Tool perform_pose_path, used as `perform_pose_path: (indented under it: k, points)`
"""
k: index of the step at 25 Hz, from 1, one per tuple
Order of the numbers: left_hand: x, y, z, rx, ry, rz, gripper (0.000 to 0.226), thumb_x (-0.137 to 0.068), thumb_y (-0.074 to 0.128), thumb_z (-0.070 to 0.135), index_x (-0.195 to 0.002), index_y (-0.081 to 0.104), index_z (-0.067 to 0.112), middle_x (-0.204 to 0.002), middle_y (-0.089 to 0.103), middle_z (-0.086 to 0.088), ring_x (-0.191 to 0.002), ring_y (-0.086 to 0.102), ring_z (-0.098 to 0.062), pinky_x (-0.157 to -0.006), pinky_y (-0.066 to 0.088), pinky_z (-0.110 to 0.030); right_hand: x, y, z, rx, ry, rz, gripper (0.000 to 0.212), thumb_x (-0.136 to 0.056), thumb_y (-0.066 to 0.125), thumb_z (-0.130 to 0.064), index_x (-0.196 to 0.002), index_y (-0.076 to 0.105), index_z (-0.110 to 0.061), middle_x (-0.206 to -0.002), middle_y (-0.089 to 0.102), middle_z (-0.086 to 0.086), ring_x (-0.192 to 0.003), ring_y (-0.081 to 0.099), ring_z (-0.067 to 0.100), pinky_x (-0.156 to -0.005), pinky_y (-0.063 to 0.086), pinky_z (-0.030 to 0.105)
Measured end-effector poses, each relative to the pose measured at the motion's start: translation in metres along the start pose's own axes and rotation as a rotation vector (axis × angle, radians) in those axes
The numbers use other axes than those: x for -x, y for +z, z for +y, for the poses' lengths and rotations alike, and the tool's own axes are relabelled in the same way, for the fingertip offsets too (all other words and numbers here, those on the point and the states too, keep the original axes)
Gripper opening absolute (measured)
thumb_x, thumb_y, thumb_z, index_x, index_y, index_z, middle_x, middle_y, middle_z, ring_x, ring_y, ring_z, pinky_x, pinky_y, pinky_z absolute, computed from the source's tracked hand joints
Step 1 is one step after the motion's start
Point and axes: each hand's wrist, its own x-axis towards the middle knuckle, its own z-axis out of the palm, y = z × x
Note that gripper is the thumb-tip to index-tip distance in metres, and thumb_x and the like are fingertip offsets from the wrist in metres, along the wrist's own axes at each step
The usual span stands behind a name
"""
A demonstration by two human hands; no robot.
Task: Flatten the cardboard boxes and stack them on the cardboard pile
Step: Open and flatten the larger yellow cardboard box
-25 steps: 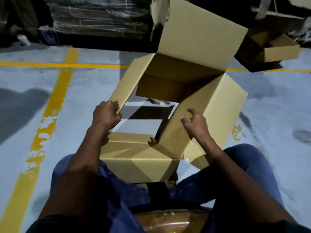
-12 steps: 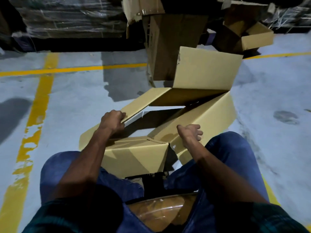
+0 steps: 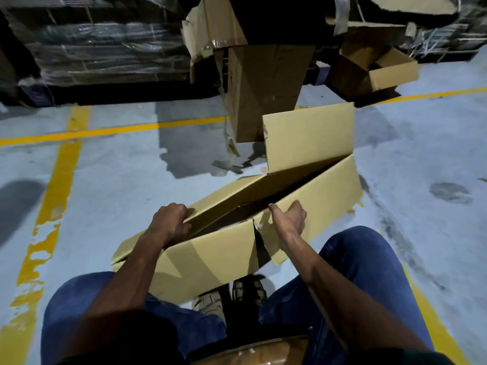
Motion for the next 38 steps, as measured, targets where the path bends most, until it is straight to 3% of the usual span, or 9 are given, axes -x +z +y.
perform_pose_path:
  k: [5,10,14,16,19,22,26,31,38]
  points:
    - [-0.002,0.007,-0.007,0.134,-0.085,0.07,0.04,-0.094,0.058,0.043,-0.13,0.061,0.026,-0.114,0.067,-0.012,-0.106,0.062,-0.034,-0.079,0.046,-0.034,0.003,-0.004,-0.003,0.154,0.139,0.147,0.119,-0.069,0.085,-0.049,-0.155,0.011,-0.012,-0.159,0.017,0.017,-0.137,0.025,0.041,-0.111,0.031,0.051]
    - [-0.018,0.023,-0.016,0.414,-0.213,0.043,0.064,-0.094,0.04,0.065,-0.07,0.068,0.014,-0.07,0.063,-0.007,-0.08,0.064,-0.033,-0.06,0.038,-0.032,-0.001,-0.011,0.008,0.058,0.436,0.106,0.136,-0.057,0.091,-0.054,-0.153,0.002,-0.016,-0.156,0.002,0.022,-0.141,0.018,0.045,-0.112,0.033,0.056]
    - [-0.027,0.049,-0.017,0.435,-0.249,0.004,0.034,-0.077,0.075,0.055,-0.091,0.078,0.024,-0.094,0.074,-0.004,-0.091,0.066,-0.027,-0.066,0.041,-0.029,-0.002,-0.005,0.024,0.081,0.478,-0.079,0.122,-0.067,0.088,-0.05,-0.155,0.006,-0.029,-0.157,0.003,0.018,-0.131,0.036,0.045,-0.081,0.056,0.047]
    - [-0.027,0.057,-0.009,0.439,-0.298,0.051,0.034,-0.073,0.081,0.049,-0.095,0.078,0.023,-0.099,0.074,-0.005,-0.094,0.065,-0.029,-0.069,0.043,-0.03,-0.005,-0.002,0.037,-0.029,0.507,-0.089,0.112,-0.073,0.082,-0.053,-0.155,0.009,-0.028,-0.156,0.012,0.018,-0.13,0.037,0.043,-0.081,0.056,0.046]
    - [-0.035,0.071,-0.01,0.488,-0.361,0.076,0.052,-0.068,0.084,0.052,-0.108,0.069,0.023,-0.102,0.072,-0.004,-0.103,0.063,-0.03,-0.08,0.047,-0.037,-0.015,0.009,0.054,-0.281,0.487,-0.023,0.085,-0.09,0.068,-0.045,-0.153,0.017,-0.018,-0.153,0.029,0.018,-0.13,0.041,0.04,-0.096,0.047,0.048]
    - [-0.048,0.09,-0.029,0.672,-0.422,-0.034,0.098,-0.057,0.085,0.064,-0.133,0.04,0.022,-0.125,0.059,-0.005,-0.122,0.052,-0.034,-0.1,0.039,-0.051,-0.017,0.016,0.059,-0.378,0.458,0.065,0.075,-0.092,0.066,-0.039,-0.147,0.02,-0.018,-0.151,0.031,0.019,-0.125,0.043,0.039,-0.094,0.045,0.049]
    - [-0.063,0.099,-0.049,0.79,-0.464,-0.302,0.149,-0.029,0.066,0.096,-0.15,0.023,0.021,-0.15,0.043,-0.013,-0.134,0.044,-0.035,-0.112,0.034,-0.052,-0.029,0.01,0.054,-0.453,0.671,0.267,0.082,-0.095,0.053,-0.057,-0.154,0.008,-0.022,-0.156,0.023,0.018,-0.134,0.035,0.042,-0.099,0.045,0.053]
    - [-0.079,0.107,-0.046,0.711,-0.445,-0.259,0.146,-0.031,0.058,0.102,-0.151,0.026,0.026,-0.149,0.045,-0.009,-0.133,0.046,-0.035,-0.111,0.033,-0.058,-0.031,0.014,0.056,-0.338,0.646,0.202,0.066,-0.097,0.049,-0.057,-0.146,0.024,-0.02,-0.16,0.025,0.011,-0.131,0.04,0.029,-0.095,0.047,0.037]
    - [-0.078,0.085,-0.039,0.549,-0.448,-0.161,0.15,-0.032,0.058,0.101,-0.154,0.017,0.025,-0.155,0.032,-0.017,-0.141,0.032,-0.042,-0.111,0.026,-0.062,-0.024,0.02,0.041,-0.34,0.608,0.314,0.103,-0.079,0.065,-0.068,-0.149,0.003,-0.027,-0.152,0.023,0.015,-0.123,0.037,0.037,-0.099,0.045,0.051]
